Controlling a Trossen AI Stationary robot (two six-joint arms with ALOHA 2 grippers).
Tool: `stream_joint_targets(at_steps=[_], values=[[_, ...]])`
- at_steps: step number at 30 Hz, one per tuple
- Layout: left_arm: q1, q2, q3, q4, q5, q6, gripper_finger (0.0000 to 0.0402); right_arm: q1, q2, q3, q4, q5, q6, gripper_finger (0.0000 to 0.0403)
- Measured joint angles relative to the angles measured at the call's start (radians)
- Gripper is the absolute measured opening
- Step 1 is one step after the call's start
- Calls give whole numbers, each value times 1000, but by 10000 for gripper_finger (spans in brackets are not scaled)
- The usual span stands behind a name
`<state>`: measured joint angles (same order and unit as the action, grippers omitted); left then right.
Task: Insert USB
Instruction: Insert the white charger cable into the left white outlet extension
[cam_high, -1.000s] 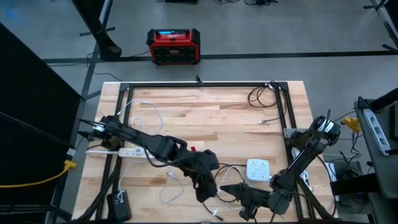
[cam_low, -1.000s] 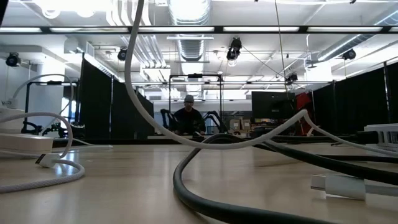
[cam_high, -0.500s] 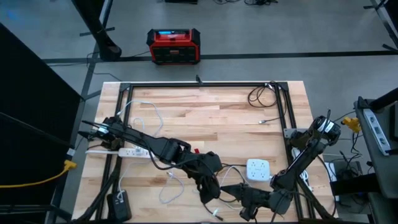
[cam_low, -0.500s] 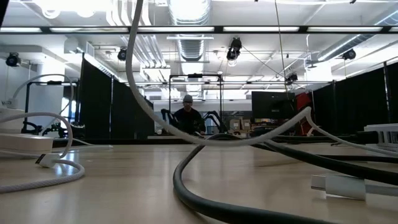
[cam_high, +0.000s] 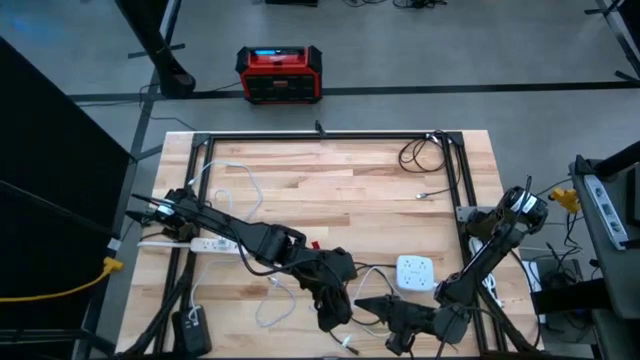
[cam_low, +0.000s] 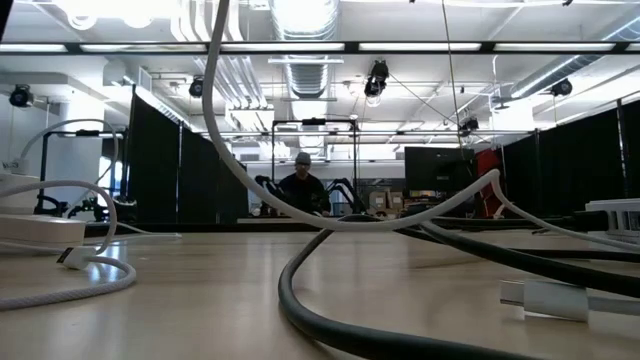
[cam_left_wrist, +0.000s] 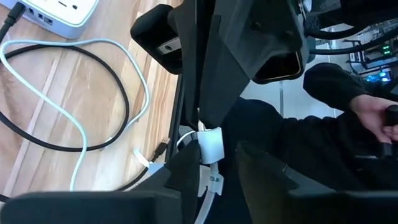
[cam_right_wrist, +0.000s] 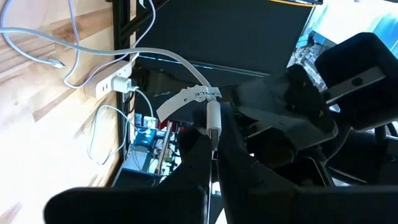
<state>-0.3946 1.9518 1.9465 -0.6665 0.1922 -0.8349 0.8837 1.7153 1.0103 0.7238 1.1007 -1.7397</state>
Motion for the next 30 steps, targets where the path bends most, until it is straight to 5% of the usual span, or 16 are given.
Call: stream_joint_targets(at_steps=[7,30], values=[[-1,0,0,-3,-45,5,32,0,0,0,-1,1,-3,1],[-27,0,2,18,-112,20,0,0,2,0,3,-9,14,1]])
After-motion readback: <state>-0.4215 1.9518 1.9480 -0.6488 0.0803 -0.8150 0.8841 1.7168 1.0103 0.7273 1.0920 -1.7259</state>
